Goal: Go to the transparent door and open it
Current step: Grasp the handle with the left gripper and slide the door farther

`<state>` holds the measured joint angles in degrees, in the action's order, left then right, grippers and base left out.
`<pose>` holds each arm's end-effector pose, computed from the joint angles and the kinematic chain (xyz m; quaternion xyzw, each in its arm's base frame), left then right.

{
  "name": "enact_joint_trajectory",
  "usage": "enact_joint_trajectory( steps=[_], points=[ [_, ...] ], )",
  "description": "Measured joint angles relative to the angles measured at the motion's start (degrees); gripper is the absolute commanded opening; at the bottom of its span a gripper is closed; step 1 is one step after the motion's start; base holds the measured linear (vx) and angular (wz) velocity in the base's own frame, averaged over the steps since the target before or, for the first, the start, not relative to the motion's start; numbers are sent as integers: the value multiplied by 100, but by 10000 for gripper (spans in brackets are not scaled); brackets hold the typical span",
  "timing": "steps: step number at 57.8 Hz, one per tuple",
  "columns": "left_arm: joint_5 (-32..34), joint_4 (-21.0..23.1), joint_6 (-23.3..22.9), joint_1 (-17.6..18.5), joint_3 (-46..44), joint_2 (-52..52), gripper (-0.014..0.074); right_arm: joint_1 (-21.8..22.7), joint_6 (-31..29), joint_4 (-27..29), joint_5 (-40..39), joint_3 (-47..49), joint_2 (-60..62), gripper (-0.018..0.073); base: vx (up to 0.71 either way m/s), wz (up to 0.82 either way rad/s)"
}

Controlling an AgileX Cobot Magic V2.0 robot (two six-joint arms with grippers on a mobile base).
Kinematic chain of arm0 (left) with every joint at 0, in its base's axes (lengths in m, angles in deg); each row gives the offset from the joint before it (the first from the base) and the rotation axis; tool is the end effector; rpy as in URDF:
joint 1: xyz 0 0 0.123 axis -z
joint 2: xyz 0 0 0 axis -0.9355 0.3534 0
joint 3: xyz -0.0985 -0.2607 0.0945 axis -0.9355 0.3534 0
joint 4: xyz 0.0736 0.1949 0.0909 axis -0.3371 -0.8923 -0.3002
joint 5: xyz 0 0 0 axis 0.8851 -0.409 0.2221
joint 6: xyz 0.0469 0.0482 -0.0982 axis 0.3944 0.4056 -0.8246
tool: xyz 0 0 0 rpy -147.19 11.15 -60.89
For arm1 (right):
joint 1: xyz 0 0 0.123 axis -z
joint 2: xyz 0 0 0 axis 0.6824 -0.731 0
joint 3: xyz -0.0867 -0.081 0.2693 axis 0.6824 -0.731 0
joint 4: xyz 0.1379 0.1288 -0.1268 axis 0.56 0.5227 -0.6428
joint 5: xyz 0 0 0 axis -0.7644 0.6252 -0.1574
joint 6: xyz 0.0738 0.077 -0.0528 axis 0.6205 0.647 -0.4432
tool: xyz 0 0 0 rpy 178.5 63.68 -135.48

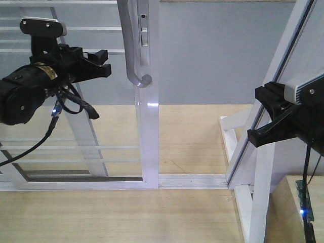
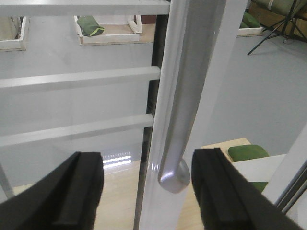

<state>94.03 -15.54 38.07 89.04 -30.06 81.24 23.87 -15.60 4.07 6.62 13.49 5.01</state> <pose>0.3451 -0.1252 0.2759 0.0926 0.7899 -0.1438 0.5889 0.1814 0.0653 0.2912 -0.2202 0.7580 0.0426 0.6125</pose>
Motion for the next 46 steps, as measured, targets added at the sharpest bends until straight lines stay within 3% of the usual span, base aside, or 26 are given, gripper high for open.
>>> enact_joint_trajectory(
  steps=[32,39,46],
  points=[
    [-12,-43,-24,128,-1866,1521,482,0,-603,7,12,0,41,-8,0,0],
    [-40,-43,-24,128,-2109,1735,349,0,-732,7,36,0,41,-8,0,0],
    [-54,-57,-11,130,-2141,1811,122,0,-755,7,46,0,41,-8,0,0]
  ],
)
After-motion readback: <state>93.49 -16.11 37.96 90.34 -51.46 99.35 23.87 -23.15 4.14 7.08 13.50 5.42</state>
